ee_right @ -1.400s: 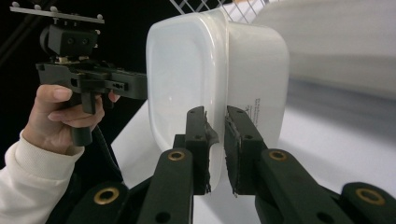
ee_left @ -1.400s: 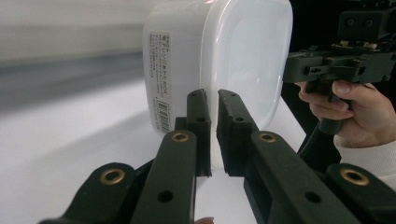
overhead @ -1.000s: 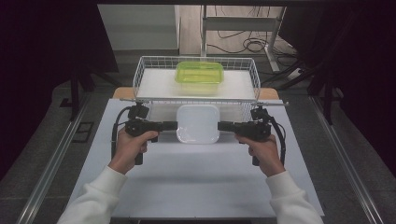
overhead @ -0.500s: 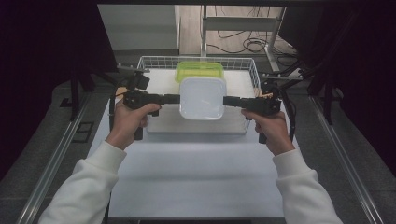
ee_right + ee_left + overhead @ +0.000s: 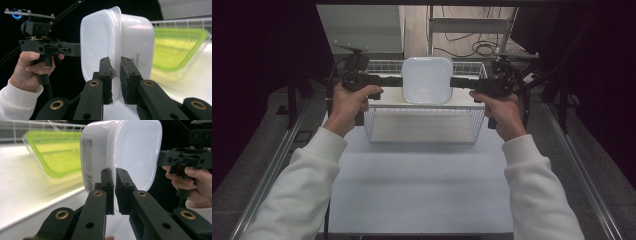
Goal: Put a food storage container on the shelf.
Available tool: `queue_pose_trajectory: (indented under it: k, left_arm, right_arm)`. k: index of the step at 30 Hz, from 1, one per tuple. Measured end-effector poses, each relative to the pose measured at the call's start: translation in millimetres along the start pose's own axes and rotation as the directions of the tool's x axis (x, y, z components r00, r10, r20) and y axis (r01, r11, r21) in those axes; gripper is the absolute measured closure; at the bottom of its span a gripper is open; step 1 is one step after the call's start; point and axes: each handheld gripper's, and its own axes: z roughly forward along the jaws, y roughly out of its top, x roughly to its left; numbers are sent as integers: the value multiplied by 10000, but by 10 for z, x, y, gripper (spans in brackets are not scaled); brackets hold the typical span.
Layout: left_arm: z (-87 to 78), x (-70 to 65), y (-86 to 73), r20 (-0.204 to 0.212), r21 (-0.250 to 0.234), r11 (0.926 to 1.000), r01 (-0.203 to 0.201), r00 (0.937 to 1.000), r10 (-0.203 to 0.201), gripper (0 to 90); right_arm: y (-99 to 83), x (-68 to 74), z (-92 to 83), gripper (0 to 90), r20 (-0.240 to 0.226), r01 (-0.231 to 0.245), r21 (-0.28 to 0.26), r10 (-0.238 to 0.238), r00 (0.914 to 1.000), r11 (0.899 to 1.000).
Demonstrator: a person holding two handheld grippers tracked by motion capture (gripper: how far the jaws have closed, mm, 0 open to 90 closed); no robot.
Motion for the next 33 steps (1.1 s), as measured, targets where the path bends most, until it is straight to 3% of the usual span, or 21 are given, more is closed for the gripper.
queue_pose_trajectory:
  k: [8,12,18,20,27,33]
  left_arm:
    - [86,146,265,-171,101,9999,123,9998,-121,858]
    - [184,253,383,-330,227,9990,394,9987,-386,858]
    - [355,413,443,-560,642,9956,678,9964,-643,859]
    - [388,470,464,-248,556,9933,1012,9947,-1000,861]
    - [417,512,497,132,452,9886,1439,9894,-1446,856]
    - [438,555,543,123,464,9810,1882,9819,-1890,828]
  right_arm:
    - [290,-114,130,793,93,-157,21,156,9998,9999]
    - [364,-189,190,793,198,-285,70,284,9994,9996]
    - [464,-403,304,801,-36,-914,-23,914,9958,9958]
    - [474,-460,316,798,-6,-1137,-115,1137,9935,9935]
    - [475,-557,346,779,300,-1482,-148,1486,9884,9888]
    - [476,-651,427,762,388,-1951,-104,1953,9800,9807]
